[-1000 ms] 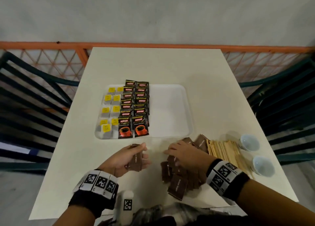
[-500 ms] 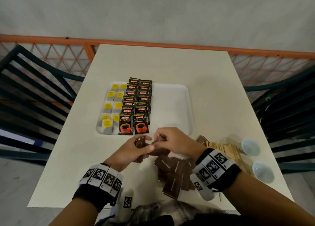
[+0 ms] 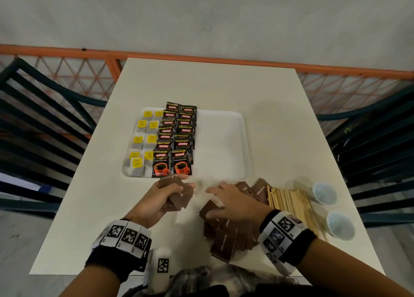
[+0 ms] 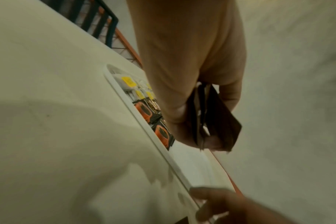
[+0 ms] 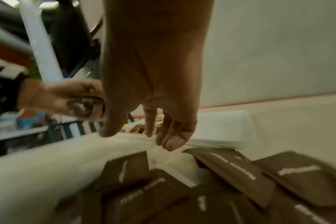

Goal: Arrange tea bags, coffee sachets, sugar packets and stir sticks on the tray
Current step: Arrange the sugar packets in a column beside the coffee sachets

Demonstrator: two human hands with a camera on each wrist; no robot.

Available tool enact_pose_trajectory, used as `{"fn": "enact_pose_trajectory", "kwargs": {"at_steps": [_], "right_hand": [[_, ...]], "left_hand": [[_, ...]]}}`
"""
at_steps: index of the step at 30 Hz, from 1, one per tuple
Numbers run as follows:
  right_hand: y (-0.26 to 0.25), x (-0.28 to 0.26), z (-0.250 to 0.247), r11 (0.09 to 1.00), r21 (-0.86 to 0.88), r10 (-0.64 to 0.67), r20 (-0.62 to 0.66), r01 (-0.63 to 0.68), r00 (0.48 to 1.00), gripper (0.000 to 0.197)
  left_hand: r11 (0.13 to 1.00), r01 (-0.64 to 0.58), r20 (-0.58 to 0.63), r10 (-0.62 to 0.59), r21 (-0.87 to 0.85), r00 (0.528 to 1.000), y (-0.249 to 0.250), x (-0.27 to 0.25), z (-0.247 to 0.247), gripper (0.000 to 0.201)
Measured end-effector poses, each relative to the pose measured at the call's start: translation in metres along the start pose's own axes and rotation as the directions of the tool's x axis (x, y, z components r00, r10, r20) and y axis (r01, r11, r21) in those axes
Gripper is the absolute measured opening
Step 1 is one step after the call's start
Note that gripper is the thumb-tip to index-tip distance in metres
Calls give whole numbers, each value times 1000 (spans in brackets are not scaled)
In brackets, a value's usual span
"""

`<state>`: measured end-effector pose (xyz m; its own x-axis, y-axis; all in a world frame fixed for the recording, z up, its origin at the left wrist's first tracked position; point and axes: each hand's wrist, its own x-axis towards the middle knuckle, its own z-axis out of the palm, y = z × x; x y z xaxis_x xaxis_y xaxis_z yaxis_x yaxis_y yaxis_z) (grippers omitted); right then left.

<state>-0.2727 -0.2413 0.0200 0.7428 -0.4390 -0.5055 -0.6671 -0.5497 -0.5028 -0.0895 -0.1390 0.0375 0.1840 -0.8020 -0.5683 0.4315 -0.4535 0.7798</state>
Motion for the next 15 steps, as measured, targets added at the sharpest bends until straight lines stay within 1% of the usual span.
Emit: {"fn": "enact_pose_trajectory", "kwargs": {"at_steps": [1,2,4,6,8,10,12,14,15], "right_hand": [[1,-1,5,998,-69,11,60,-6,998,73],[0,-1,9,993,-117,15,84,-5,996,74],[-2,1,14,988,-151,14,76,-2,997,66],[-5,2,15,994,-112,15,68,-8,998,55],[-7,3,13,999,-39,26,55,-24,998,43],[-9,3,8,996,83,39,-6,-39,999,29],[-10,2,-2,970,242,42,-85,-20,995,17],[-12,1,-14,915,403,37,-140,23,989,6],[-15,0,-20,875,481,31,-159,50,987,6]], "left_hand": [[999,17,6,-17,-43,1000,-1,0,-3,28],[996,39,14,-38,-85,999,-1,1,-5,28],[981,86,43,-80,-172,996,-3,1,-8,29],[956,121,84,-102,-268,991,-4,1,-11,28],[933,144,126,-107,-331,986,-6,2,-13,28],[929,146,128,-108,-341,986,-6,2,-13,27],[944,116,85,-94,-309,992,-6,3,-11,27],[970,76,37,-69,-230,997,-6,4,-8,25],[981,64,21,-61,-183,998,-6,4,-6,22]]}}
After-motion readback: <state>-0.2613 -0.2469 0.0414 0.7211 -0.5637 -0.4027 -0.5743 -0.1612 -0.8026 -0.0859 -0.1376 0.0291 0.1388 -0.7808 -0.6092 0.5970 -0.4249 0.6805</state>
